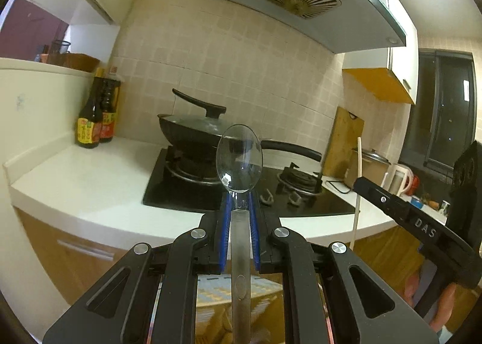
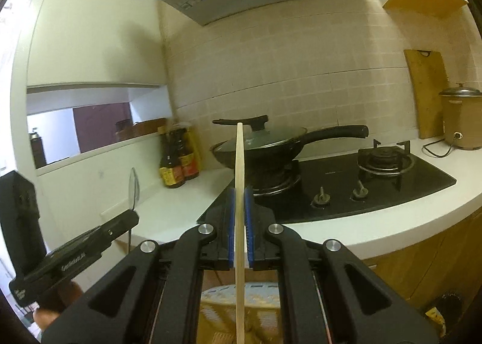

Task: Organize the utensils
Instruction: 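Lift the chopstick and spoon over the basket and open both grippers, then move both open grippers back down to the cloth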

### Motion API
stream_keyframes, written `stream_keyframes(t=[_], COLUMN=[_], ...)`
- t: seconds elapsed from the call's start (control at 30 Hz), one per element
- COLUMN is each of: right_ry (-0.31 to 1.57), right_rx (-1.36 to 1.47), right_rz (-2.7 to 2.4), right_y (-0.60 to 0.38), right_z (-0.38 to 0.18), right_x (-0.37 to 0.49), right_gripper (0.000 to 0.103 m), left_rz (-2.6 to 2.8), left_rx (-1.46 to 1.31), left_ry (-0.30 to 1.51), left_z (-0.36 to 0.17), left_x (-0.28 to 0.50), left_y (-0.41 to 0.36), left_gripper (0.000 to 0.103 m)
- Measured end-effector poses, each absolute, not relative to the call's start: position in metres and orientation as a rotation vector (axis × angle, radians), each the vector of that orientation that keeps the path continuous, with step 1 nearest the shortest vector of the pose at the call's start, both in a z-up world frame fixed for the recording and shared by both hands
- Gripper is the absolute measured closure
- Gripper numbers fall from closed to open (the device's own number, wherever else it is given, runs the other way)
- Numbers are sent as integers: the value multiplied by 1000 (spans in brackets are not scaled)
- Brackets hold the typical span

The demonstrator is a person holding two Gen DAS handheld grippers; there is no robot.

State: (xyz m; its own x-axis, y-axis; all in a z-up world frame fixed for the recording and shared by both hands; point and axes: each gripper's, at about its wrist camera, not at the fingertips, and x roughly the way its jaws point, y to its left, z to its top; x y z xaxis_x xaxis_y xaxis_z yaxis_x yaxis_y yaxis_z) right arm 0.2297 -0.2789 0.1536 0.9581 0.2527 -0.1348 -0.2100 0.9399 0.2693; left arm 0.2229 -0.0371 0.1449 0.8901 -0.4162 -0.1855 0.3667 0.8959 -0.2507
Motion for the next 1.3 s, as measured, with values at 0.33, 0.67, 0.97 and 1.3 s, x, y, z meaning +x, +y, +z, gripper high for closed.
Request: stream_keyframes(t=[0.33, 0.67, 0.97, 1.3], right_ry=[166, 260, 328, 536], right_rx=[255, 195, 202, 145], right_rz=[186, 237, 266, 229], right_y=[-281, -273, -280, -270], right_z=[117, 100, 106, 94], right_x=[249, 225, 183, 124], right_gripper=[99, 97, 45, 45], left_rz=[-364, -380, -402, -410], left_rx=[-233, -206, -232, -160], left_ry=[203, 253, 290, 349], left_z=[105, 85, 94, 102], left_x=[232, 212, 173, 103], left_y=[-30, -25, -8, -12], left_gripper=[93, 75, 40, 23])
